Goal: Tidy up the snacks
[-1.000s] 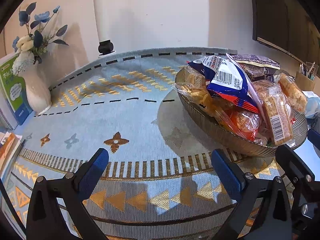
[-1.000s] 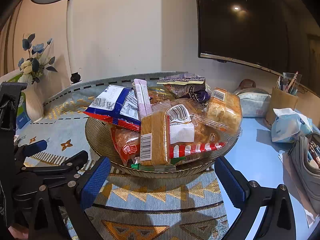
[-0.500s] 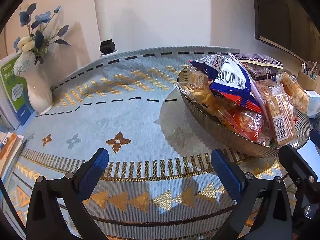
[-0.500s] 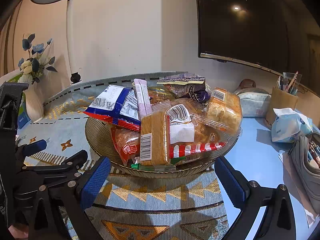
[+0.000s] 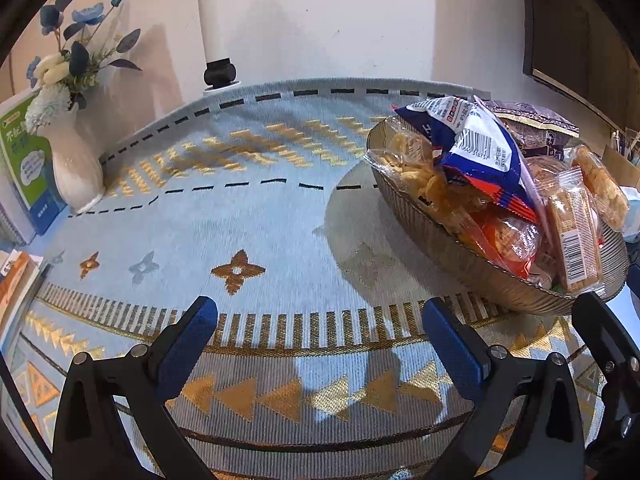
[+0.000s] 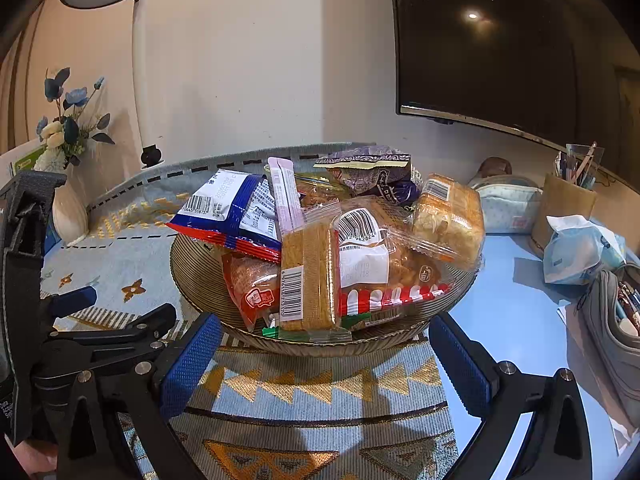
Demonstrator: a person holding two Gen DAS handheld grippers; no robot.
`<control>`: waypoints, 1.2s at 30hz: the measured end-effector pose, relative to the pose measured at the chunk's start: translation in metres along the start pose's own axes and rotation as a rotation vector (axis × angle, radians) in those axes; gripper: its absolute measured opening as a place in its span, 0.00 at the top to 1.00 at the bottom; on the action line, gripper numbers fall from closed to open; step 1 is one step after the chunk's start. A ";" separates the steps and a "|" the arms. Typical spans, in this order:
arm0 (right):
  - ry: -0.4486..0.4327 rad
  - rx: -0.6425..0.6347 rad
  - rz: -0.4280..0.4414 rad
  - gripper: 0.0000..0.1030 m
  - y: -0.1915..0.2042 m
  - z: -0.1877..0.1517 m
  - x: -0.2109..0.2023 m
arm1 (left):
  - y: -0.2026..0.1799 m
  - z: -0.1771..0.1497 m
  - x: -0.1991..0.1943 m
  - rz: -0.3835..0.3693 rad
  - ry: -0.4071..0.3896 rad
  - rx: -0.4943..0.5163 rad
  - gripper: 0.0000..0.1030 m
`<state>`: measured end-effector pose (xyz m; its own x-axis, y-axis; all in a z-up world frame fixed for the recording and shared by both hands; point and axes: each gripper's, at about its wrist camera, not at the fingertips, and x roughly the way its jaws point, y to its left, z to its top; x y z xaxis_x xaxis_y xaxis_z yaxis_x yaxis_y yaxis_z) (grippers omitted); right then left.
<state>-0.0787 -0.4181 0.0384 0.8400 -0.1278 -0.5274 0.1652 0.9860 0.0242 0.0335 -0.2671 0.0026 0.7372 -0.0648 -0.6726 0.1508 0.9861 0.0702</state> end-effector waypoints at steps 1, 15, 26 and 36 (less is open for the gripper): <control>0.000 0.000 0.000 0.00 0.000 0.000 0.000 | 0.000 0.000 0.000 0.000 0.001 0.000 0.01; 0.000 0.000 0.000 0.00 0.000 0.000 0.000 | 0.003 0.000 0.001 0.002 0.007 0.004 0.01; 0.000 0.000 0.001 0.00 0.000 0.000 0.000 | 0.004 -0.001 0.003 0.003 0.012 0.003 0.01; 0.000 0.000 0.002 0.00 0.000 0.000 0.000 | 0.004 -0.002 0.003 0.016 0.014 0.002 0.01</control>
<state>-0.0787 -0.4184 0.0387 0.8401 -0.1258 -0.5277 0.1636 0.9862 0.0253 0.0353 -0.2626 -0.0005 0.7301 -0.0466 -0.6817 0.1402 0.9866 0.0828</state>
